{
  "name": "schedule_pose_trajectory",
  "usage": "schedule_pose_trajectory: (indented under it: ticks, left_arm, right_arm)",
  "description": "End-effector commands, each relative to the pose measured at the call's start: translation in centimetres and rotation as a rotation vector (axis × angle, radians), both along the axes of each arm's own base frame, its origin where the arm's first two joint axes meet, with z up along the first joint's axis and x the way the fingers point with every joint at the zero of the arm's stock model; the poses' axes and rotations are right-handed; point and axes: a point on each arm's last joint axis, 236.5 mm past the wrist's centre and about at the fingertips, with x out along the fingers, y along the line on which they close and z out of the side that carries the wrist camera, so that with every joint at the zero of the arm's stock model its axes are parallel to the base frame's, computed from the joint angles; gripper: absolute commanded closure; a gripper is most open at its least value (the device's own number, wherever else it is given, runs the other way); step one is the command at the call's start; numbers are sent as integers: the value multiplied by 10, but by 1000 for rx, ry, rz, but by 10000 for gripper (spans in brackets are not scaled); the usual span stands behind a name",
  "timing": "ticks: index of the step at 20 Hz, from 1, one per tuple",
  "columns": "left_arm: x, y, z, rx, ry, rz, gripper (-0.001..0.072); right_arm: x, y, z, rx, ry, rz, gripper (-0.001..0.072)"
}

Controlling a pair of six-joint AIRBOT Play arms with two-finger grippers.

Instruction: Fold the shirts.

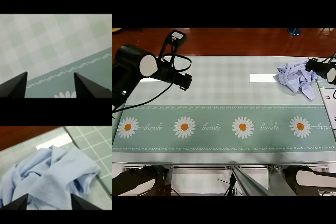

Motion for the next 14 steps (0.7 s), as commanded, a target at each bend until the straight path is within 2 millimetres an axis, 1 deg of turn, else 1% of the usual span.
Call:
schedule_pose_trajectory:
  ticks: [1,3,5,7,8,9,10,11,12,13,14]
  left_arm:
    - [-8,1,-5,3,39,3,-2]
    - [-10,-6,-6,-26,52,0,-2]
    - [-13,-12,-6,-53,63,-3,-2]
    - [-13,-13,-6,-59,66,-4,-2]
    - [-13,-14,-6,-60,66,-4,-2]
    - [-13,-14,-6,-61,66,-4,-2]
    - [-14,-14,-6,-63,67,-4,-2]
    - [-14,-14,-6,-63,67,-4,-2]
    - [-14,-14,-6,-63,67,-4,-2]
    - [-14,-14,-6,-64,67,-4,-2]
    - [-13,-14,-6,-64,66,-4,-2]
  right_arm:
    - [12,-2,-49,122,3,-55,131]
    - [19,-3,-66,125,-8,-51,131]
    - [27,-3,-76,123,-33,-43,132]
    - [29,1,-89,127,-22,-36,137]
    - [29,4,-97,136,-12,-36,154]
    - [30,11,-104,147,-1,-32,231]
    - [31,15,-104,147,3,-23,331]
    - [33,19,-102,145,-6,-15,439]
    - [35,24,-100,144,-9,-6,568]
    - [36,28,-91,143,-14,2,683]
    - [37,32,-76,132,-32,14,683]
